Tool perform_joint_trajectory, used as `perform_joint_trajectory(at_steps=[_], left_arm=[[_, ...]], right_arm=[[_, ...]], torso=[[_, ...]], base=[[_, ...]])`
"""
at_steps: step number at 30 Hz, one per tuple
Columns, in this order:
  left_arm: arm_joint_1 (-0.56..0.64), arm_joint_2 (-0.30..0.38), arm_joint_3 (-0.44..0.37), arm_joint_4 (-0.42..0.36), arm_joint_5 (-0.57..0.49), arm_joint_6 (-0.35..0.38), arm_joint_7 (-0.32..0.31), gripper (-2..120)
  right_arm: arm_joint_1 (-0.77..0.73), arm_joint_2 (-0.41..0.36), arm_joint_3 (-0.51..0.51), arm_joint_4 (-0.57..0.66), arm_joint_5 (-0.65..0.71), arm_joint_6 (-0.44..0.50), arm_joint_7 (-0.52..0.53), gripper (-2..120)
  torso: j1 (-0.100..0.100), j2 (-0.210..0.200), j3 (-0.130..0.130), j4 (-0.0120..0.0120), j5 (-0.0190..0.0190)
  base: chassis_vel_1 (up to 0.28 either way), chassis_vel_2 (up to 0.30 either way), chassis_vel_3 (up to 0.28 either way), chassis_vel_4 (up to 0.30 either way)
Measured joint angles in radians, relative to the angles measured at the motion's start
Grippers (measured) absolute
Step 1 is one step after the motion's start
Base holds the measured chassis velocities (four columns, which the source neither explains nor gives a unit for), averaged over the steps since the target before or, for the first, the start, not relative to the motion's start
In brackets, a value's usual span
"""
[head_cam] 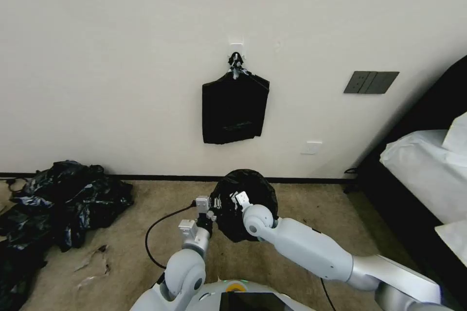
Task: Place a trash bag onto the trash bin.
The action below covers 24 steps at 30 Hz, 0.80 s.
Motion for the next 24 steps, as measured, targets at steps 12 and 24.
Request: perform_joint_trajectory(at_steps=[12, 24], left_arm=[[-0.096, -0.018, -0.014, 0.068, -0.139, 0.078, -0.093, 6], [-0.158, -0.029, -0.048, 0.147, -0.404, 0.161, -0.199, 6]], right_arm=[[-0.013, -0.106, 0.049, 0.217, 0.078, 0.0, 0.006, 25], [-0.244, -0.304, 0.301, 0.549, -0.065, 0.002, -0.119, 72]], torso=[[0.0, 0.0, 0.0, -0.0002, -0.0001], [0.0, 0.0, 0.0, -0.0005, 0.0]], base=[[0.0, 0.0, 0.0, 0.0], [0.0, 0.0, 0.0, 0.0]])
